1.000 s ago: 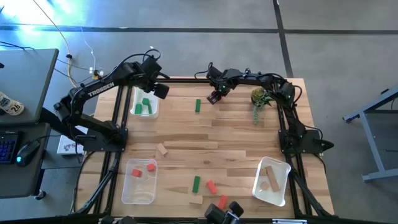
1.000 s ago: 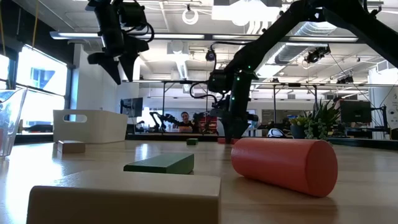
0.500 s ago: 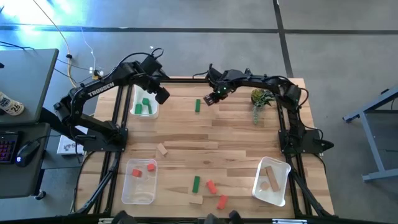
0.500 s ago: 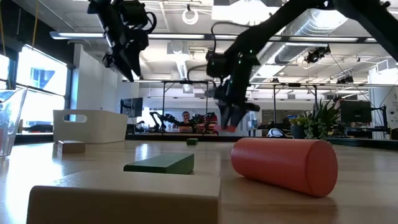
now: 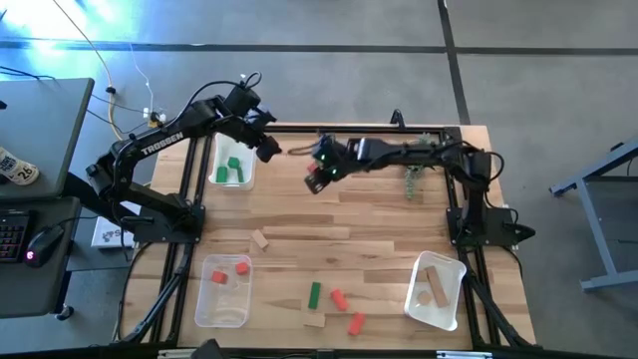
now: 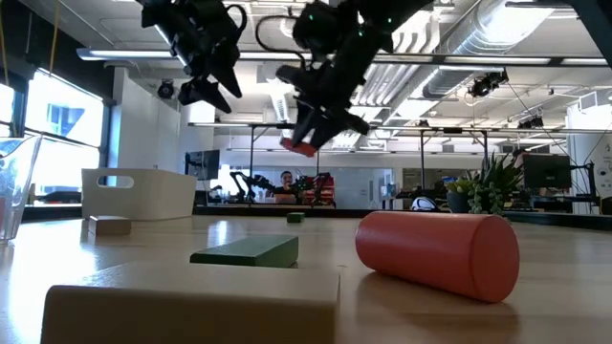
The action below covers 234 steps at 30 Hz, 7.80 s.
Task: Sort & place blocks by color
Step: Put the orange block into the transparent bin, then put the brown block into the bottom white bin
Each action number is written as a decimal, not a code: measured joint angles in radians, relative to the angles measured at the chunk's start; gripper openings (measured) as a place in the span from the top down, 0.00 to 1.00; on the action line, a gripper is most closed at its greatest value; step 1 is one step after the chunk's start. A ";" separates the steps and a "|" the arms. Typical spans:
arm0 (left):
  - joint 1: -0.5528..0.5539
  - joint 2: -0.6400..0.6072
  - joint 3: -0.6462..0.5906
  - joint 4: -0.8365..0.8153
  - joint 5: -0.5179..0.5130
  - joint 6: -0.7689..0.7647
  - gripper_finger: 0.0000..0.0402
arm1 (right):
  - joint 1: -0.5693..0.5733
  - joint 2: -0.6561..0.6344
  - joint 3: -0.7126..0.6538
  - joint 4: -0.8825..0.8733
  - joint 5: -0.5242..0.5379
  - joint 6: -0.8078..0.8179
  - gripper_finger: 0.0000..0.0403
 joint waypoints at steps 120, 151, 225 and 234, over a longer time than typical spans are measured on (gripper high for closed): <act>-1.048 -0.108 -0.283 -0.275 0.237 -0.695 0.90 | 0.245 -0.002 0.002 0.228 0.329 -0.467 0.42; -1.037 -0.131 -0.392 -0.135 0.259 -0.714 0.60 | 0.235 -0.002 0.002 0.184 0.325 -0.477 0.42; -0.804 0.207 -0.227 -0.213 -0.268 0.699 0.61 | 0.212 -0.001 0.002 0.013 0.374 -0.089 0.42; -0.844 0.262 -0.227 -0.157 -0.272 0.683 0.61 | 0.213 -0.001 0.002 -0.007 0.376 -0.086 0.42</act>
